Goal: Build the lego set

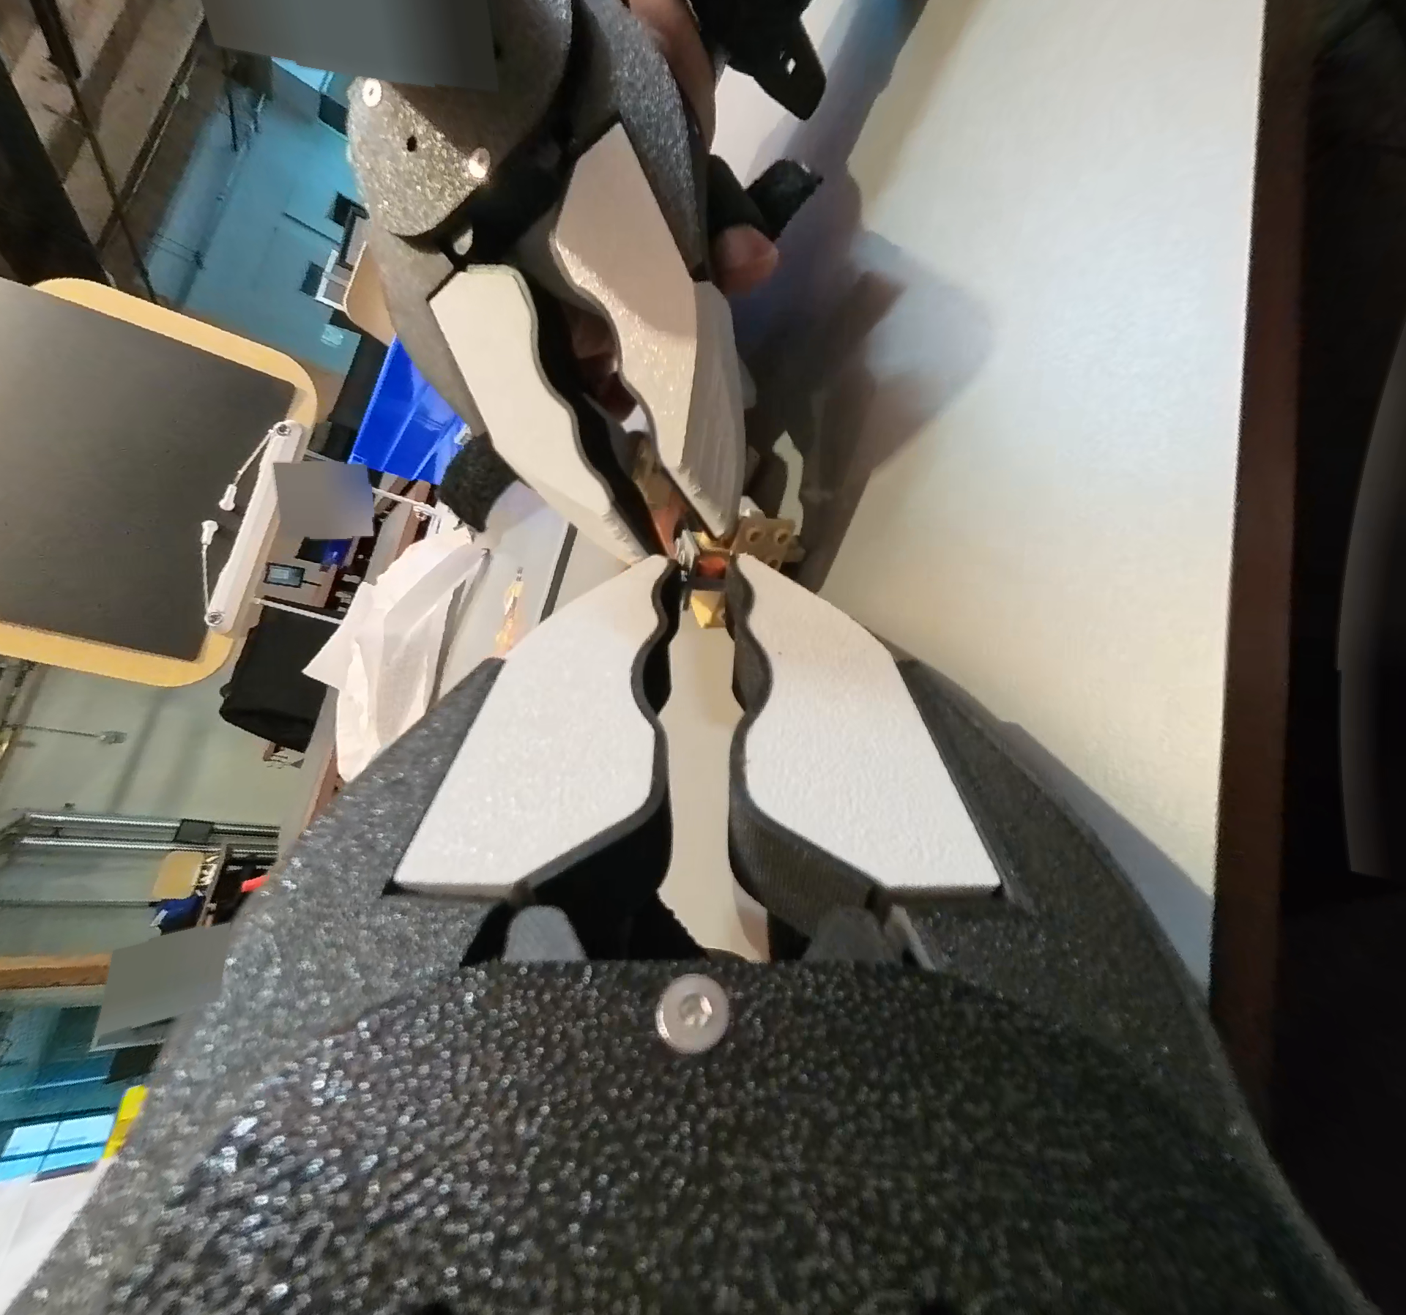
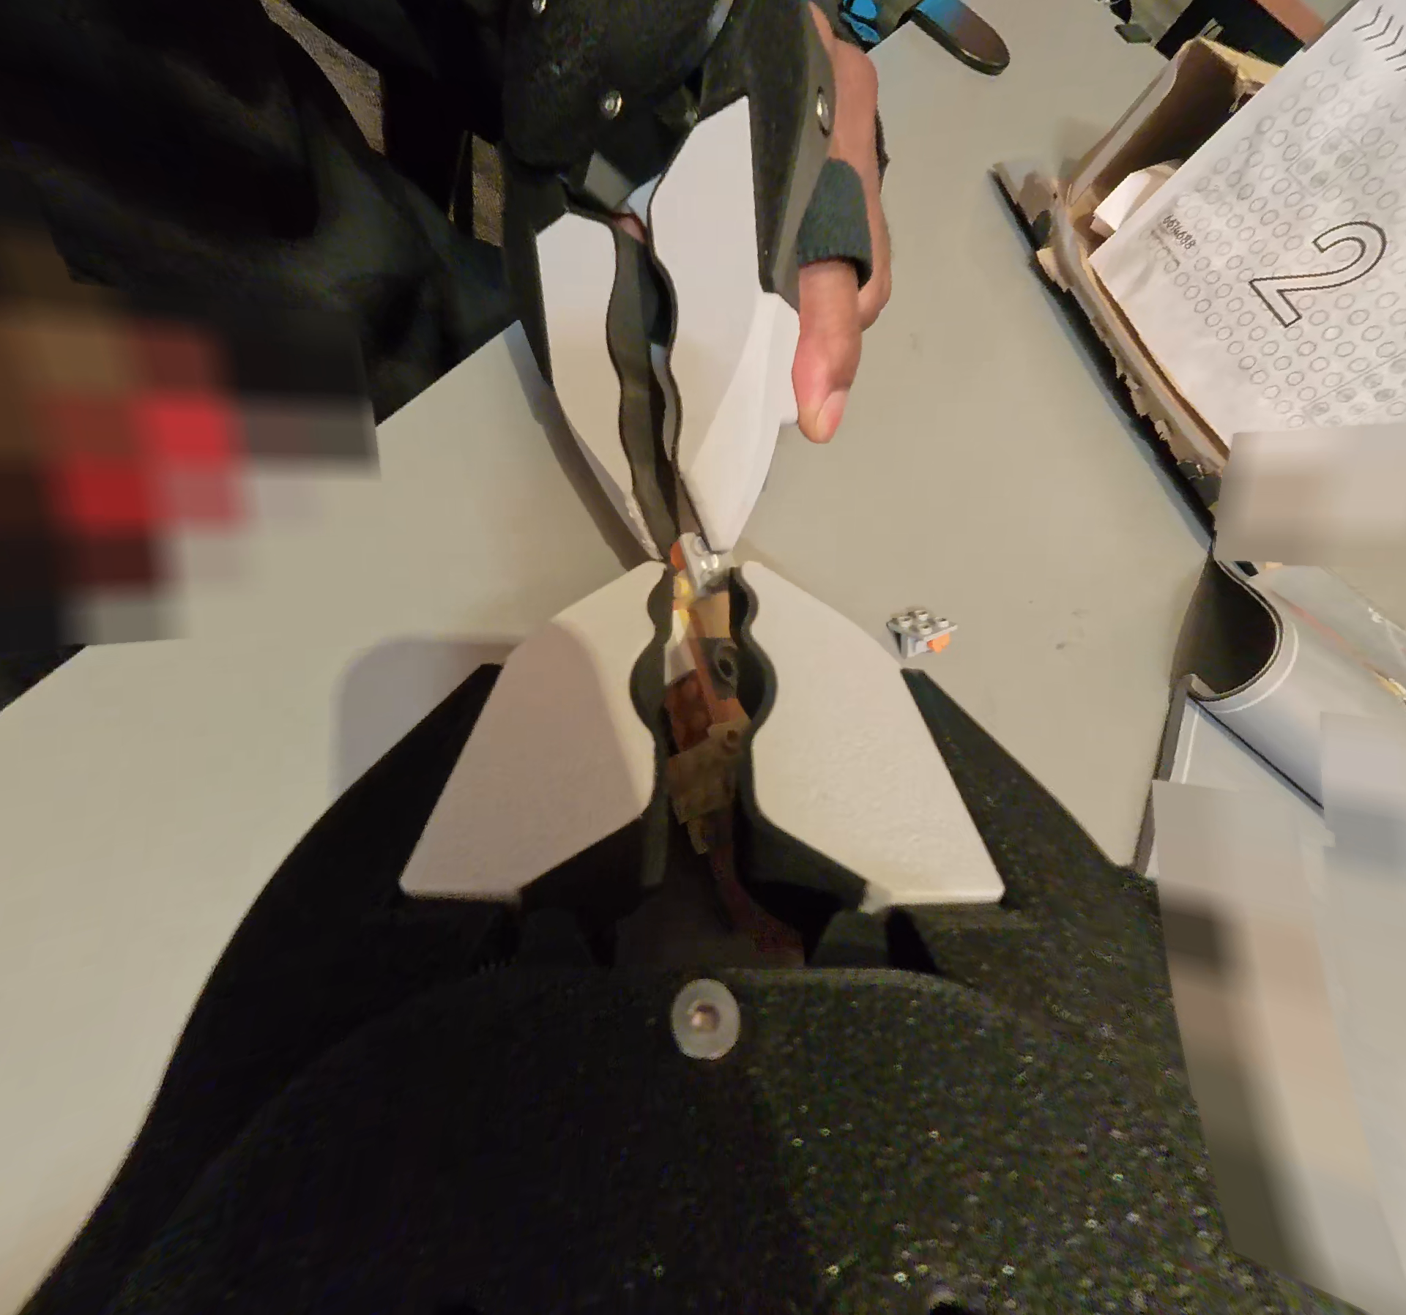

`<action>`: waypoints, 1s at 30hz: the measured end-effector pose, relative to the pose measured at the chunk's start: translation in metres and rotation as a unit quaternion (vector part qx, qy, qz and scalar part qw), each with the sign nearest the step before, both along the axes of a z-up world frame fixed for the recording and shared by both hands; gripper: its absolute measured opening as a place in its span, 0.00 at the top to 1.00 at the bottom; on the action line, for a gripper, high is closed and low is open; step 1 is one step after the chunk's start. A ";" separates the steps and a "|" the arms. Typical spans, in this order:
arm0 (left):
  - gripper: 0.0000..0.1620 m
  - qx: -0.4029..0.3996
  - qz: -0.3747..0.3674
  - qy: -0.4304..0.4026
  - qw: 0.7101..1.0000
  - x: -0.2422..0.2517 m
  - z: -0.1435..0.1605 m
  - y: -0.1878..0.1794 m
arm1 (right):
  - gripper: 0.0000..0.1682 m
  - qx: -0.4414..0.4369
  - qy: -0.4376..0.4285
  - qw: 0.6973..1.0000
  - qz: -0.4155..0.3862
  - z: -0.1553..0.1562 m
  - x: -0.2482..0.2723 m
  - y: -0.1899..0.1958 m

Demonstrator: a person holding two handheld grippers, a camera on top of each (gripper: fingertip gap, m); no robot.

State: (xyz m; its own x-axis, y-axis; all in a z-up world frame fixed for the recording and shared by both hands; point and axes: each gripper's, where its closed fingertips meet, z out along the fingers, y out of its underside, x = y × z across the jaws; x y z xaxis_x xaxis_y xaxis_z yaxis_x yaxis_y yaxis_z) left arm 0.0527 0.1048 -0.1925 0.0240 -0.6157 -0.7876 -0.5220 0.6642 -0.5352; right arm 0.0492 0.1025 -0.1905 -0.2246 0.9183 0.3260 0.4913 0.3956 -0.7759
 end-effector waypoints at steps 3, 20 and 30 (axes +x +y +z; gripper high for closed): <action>0.93 0.004 -0.004 0.002 1.000 0.001 0.000 -0.001 | 0.92 -0.006 0.005 1.000 -0.001 -0.001 0.000 -0.001; 0.93 0.010 -0.040 0.003 0.999 0.003 0.001 0.000 | 0.84 -0.004 0.010 1.000 -0.009 -0.001 0.007 -0.003; 0.93 -0.013 -0.030 -0.015 0.999 0.001 0.005 0.005 | 0.83 0.000 0.028 0.999 -0.032 0.009 0.013 0.001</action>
State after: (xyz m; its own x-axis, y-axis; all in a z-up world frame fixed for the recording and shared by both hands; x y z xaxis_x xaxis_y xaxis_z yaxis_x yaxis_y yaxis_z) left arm 0.0539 0.1099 -0.1874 0.0099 -0.6374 -0.7704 -0.4659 0.6788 -0.5676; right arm 0.0626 0.1035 -0.1810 -0.1472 0.9298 0.3373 0.4708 0.3657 -0.8029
